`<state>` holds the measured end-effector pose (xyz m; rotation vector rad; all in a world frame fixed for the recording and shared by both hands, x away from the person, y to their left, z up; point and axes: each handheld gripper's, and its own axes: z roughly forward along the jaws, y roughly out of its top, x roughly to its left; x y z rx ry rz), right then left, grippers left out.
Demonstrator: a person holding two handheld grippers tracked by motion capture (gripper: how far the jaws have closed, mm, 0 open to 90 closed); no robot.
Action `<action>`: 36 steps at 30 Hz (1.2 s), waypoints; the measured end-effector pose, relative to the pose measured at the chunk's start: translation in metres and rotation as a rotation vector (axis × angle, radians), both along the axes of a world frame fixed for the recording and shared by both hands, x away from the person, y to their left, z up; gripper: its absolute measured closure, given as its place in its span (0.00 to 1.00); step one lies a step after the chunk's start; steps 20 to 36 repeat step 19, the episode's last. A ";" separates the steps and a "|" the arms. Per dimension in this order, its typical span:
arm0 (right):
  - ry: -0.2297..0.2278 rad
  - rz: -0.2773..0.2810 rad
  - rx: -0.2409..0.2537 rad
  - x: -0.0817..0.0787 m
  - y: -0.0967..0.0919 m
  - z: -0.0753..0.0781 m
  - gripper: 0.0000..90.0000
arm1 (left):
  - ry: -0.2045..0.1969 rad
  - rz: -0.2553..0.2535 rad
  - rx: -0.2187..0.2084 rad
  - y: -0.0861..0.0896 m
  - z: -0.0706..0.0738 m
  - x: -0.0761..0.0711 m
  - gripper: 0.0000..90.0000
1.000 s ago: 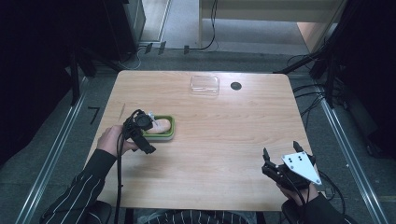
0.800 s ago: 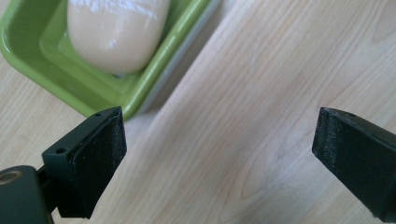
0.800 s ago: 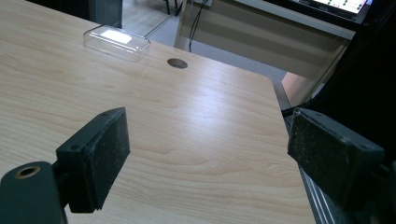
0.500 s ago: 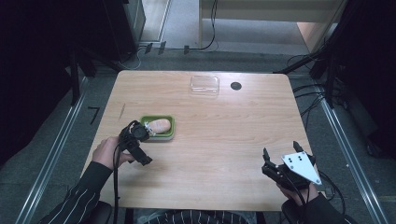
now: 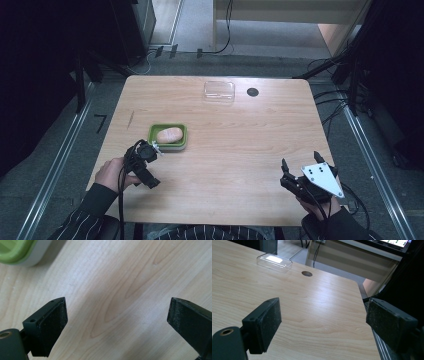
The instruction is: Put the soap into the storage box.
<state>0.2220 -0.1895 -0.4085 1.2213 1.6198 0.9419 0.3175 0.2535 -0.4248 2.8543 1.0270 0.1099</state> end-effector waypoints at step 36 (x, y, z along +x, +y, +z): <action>-0.001 -0.007 0.007 0.000 -0.002 -0.001 0.15 | 0.012 0.007 0.005 0.001 -0.011 -0.006 0.05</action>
